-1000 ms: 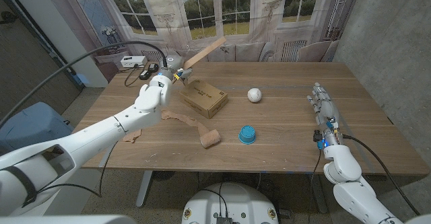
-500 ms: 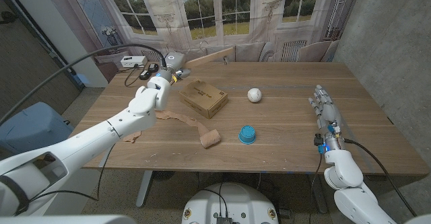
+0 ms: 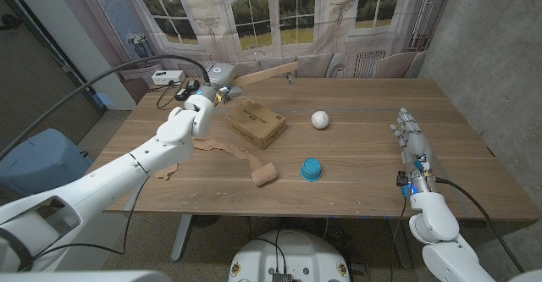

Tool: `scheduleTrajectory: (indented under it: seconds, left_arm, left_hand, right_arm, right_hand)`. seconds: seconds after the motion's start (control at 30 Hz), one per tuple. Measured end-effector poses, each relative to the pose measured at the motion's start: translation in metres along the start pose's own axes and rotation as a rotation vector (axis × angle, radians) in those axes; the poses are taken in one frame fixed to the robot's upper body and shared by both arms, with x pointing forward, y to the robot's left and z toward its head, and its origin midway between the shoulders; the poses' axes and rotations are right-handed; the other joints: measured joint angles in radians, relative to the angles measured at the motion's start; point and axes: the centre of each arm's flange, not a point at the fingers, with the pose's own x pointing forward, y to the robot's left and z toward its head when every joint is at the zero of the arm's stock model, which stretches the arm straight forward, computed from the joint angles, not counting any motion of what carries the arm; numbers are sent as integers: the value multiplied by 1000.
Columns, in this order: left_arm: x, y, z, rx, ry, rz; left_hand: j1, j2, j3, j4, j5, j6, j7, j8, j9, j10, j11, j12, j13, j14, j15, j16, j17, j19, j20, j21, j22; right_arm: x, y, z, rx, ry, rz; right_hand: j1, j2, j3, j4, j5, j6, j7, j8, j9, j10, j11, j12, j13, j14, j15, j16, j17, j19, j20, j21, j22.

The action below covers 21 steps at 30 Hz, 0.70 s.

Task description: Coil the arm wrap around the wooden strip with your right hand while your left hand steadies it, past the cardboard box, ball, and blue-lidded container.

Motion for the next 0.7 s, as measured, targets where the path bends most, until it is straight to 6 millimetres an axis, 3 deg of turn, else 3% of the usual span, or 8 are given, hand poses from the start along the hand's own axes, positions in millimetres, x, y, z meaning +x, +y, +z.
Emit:
scheduleTrajectory:
  seconds: [0.13, 0.4, 0.57, 0.7]
  left_arm:
    - [0, 2, 3, -4, -20, -13]
    - [0, 6, 8, 0, -52, -43]
    - [0, 9, 8, 2, -62, -43]
    - [-1, 11, 9, 7, -77, -39]
  left_hand:
    - [0, 0, 1, 1, 13, 10, 10, -19, -17, 0, 0, 0, 0, -8, 8, 0, 0, -13, 2, -10, -22]
    - [-18, 18, 2, 1, 19, 13, 13, -20, -18, -6, -5, 0, 0, -23, 22, -8, 0, -41, 11, -11, -49]
    - [-22, 22, -2, -2, 19, 13, 13, -20, -38, -6, -5, 0, 0, -36, 34, -11, 0, -56, 16, -18, -77]
    - [-29, 28, -8, -9, 10, 13, 13, -21, -36, -7, -5, 0, 0, -58, 37, -17, 0, -74, 24, -18, -98]
  right_arm:
    - [-6, 1, 4, -23, 1, -9]
    - [-22, 9, 15, -117, 27, -16]
    - [-32, 18, 25, -201, 51, -5]
    - [-40, 27, 34, -298, 80, 15]
  right_hand:
    - [6, 1, 3, -3, 0, 5, 5, 0, 0, 5, -5, 0, 0, 10, -1, 0, 0, 5, -5, 8, 0]
    - [24, 5, 10, -10, 4, 11, 0, 0, 0, 15, -4, 0, 0, 22, -7, 4, 0, 16, -16, 8, 0]
    - [60, 7, 27, -27, 12, 15, -3, 0, 0, 23, -12, 0, -2, 40, -6, 4, 0, 36, -25, 9, 0]
    - [87, 3, 37, -37, 19, 29, 11, 4, 0, 37, -8, 4, 1, 67, -1, 8, 0, 63, -27, 16, 0]
